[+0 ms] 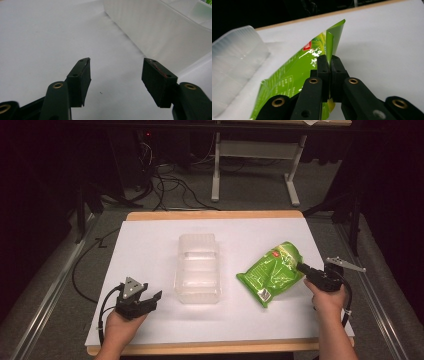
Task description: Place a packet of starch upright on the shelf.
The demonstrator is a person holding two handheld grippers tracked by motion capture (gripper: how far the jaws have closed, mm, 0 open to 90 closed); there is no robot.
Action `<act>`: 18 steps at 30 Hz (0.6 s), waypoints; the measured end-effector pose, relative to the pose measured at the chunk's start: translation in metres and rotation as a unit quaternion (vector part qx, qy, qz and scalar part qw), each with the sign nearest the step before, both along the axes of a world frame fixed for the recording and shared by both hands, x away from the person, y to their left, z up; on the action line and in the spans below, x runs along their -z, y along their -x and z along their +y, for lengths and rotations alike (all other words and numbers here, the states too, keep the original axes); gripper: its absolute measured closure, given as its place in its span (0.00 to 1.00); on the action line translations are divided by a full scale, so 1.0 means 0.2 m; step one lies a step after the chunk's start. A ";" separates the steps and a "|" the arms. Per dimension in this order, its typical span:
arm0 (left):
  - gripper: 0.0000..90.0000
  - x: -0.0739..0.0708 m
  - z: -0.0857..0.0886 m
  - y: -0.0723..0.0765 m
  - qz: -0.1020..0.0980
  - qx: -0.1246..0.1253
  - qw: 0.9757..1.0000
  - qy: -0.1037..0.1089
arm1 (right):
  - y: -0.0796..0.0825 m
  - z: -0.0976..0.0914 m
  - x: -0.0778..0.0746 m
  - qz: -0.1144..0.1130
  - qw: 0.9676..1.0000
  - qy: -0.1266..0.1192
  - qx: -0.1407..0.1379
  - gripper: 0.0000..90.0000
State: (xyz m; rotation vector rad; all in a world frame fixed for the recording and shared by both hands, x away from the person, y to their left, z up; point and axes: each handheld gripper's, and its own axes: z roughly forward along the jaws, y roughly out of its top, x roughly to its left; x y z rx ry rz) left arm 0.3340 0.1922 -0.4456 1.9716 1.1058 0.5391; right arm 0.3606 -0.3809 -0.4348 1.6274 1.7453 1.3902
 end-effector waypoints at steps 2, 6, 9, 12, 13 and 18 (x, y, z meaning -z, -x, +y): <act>0.45 0.00 0.00 0.00 -0.001 0.000 1.000 0.002 | 0.01 0.01 -0.03 -0.015 1.000 -0.001 -0.005 0.99; 0.45 0.00 0.00 0.00 -0.002 0.001 1.000 0.000 | 0.04 0.05 -0.08 -0.043 0.999 -0.002 -0.016 1.00; 0.45 0.00 0.00 0.00 -0.003 0.001 1.000 0.000 | 0.05 0.07 -0.12 -0.057 0.998 -0.003 -0.020 1.00; 0.45 0.00 0.00 0.00 -0.005 0.003 1.000 0.001 | 0.07 0.12 -0.18 -0.085 0.996 -0.004 -0.031 1.00; 0.45 0.00 0.00 0.00 -0.005 0.003 1.000 0.000 | 0.07 0.14 -0.19 -0.090 0.995 -0.004 -0.033 1.00; 0.45 0.00 -0.01 0.01 -0.007 0.003 1.000 0.002 | 0.11 0.23 -0.29 -0.131 0.990 0.005 -0.052 1.00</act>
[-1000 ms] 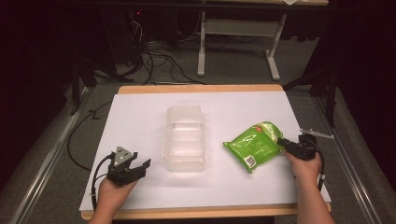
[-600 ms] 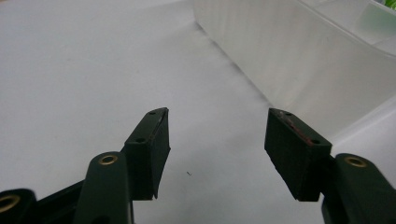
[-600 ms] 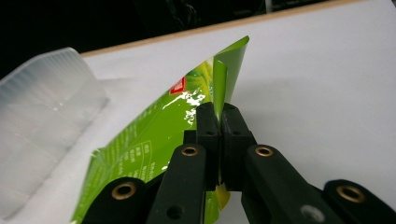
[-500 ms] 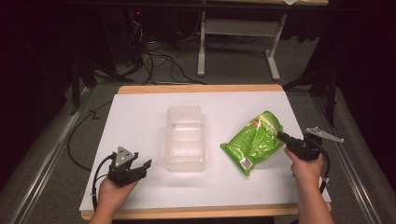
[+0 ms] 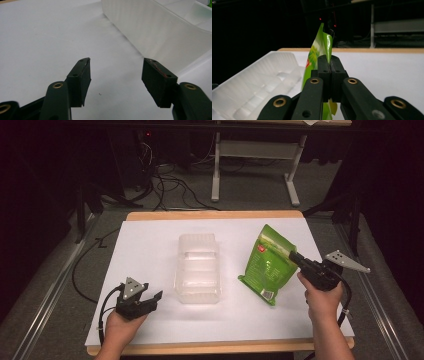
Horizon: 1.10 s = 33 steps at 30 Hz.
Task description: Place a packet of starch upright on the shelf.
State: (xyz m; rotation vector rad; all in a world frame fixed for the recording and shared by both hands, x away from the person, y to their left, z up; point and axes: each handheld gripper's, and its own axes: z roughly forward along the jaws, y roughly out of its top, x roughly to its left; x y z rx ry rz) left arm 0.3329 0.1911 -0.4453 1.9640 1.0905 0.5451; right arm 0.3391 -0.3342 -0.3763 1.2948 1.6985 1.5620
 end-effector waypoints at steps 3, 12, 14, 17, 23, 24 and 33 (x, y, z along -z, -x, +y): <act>0.45 0.00 0.00 0.00 -0.001 0.000 1.000 0.001 | 0.01 0.04 -0.04 -0.017 1.000 0.003 -0.004 1.00; 0.45 0.00 0.00 0.00 -0.003 0.004 1.000 -0.002 | 0.02 0.07 -0.09 -0.056 0.998 0.026 0.027 1.00; 0.45 0.00 0.00 0.00 -0.003 0.004 1.000 -0.002 | 0.02 0.06 -0.08 -0.055 0.998 0.029 0.033 1.00; 0.45 0.00 0.00 0.00 -0.002 0.004 1.000 -0.001 | 0.03 0.05 -0.06 -0.053 0.997 0.032 0.035 1.00; 0.45 0.00 -0.01 0.00 -0.002 0.009 1.000 -0.008 | 0.09 0.03 -0.02 -0.046 0.997 0.043 0.035 0.99; 0.45 0.00 -0.01 0.00 -0.003 0.010 1.000 -0.007 | 0.10 0.03 -0.01 -0.042 0.998 0.042 0.034 0.99; 0.45 -0.01 0.00 0.01 -0.005 0.010 1.000 -0.004 | 0.11 0.04 0.03 -0.030 0.999 0.028 0.021 0.90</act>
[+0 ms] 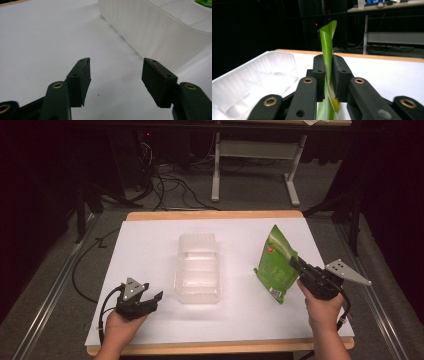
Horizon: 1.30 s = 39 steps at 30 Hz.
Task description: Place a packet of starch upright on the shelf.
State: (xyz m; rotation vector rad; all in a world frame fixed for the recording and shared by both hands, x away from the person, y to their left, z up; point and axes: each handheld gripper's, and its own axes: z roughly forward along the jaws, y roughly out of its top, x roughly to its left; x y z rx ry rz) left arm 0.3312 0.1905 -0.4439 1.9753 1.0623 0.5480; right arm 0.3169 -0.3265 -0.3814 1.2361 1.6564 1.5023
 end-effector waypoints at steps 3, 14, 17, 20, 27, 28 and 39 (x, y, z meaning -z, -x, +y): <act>0.45 0.00 0.00 0.00 -0.002 0.001 1.000 0.000 | -0.01 0.00 0.02 0.011 1.000 0.003 0.000 0.89; 0.45 0.00 -0.01 0.00 -0.002 0.002 1.000 -0.001 | -0.08 0.00 0.12 0.063 0.998 0.013 -0.005 0.86; 0.45 0.00 -0.01 0.00 -0.006 0.003 1.000 -0.001 | -0.08 0.01 0.12 0.063 0.998 0.014 -0.006 0.89; 0.46 -0.01 -0.01 0.01 -0.008 0.000 1.000 0.005 | -0.08 0.02 0.11 0.061 0.998 0.024 -0.003 0.98; 0.46 -0.01 -0.01 0.01 -0.011 -0.001 1.000 0.005 | -0.07 0.04 0.09 0.054 0.998 0.034 -0.012 0.99; 0.46 -0.01 -0.01 0.01 -0.010 -0.002 1.000 0.005 | -0.07 0.05 0.09 0.052 0.998 0.036 -0.014 0.99; 0.46 -0.01 -0.01 0.01 -0.011 0.000 1.000 0.002 | -0.06 0.09 0.00 0.020 0.998 0.034 -0.042 0.99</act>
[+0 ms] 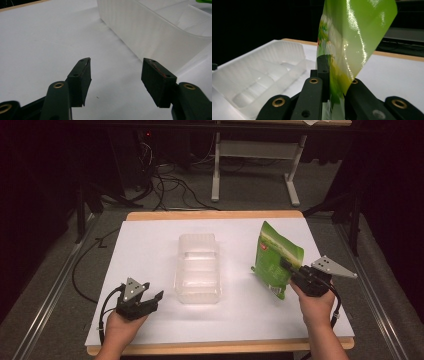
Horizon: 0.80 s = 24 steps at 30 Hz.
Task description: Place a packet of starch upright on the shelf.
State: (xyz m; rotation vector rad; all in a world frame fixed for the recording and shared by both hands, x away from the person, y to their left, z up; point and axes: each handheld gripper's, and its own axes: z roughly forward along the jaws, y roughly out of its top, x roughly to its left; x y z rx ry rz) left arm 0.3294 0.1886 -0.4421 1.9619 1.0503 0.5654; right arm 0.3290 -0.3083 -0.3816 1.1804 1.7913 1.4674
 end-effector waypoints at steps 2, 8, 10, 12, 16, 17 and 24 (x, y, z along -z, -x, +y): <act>0.46 0.00 0.00 0.00 0.000 0.000 1.000 -0.003 | -0.01 0.03 -0.02 -0.004 1.000 -0.003 -0.009 0.99; 0.46 0.00 0.00 0.01 -0.003 0.002 1.000 -0.004 | -0.07 0.13 -0.08 -0.015 0.999 -0.003 -0.043 0.99; 0.46 0.00 0.01 0.00 -0.003 0.001 1.000 -0.002 | -0.11 0.16 -0.10 -0.016 0.998 -0.009 -0.053 0.99; 0.46 0.00 0.02 0.00 -0.002 0.000 1.000 -0.002 | -0.13 0.19 -0.11 -0.016 0.998 -0.013 -0.061 0.99; 0.46 0.00 0.02 0.00 -0.001 -0.002 1.000 0.000 | -0.19 0.25 -0.15 -0.021 0.997 -0.011 -0.078 0.99; 0.46 0.00 0.02 0.00 0.000 -0.001 1.000 -0.001 | -0.22 0.29 -0.18 -0.026 0.995 -0.009 -0.094 0.99; 0.46 0.00 0.02 0.00 -0.001 -0.001 1.000 0.000 | -0.31 0.41 -0.26 -0.036 0.989 -0.018 -0.143 0.99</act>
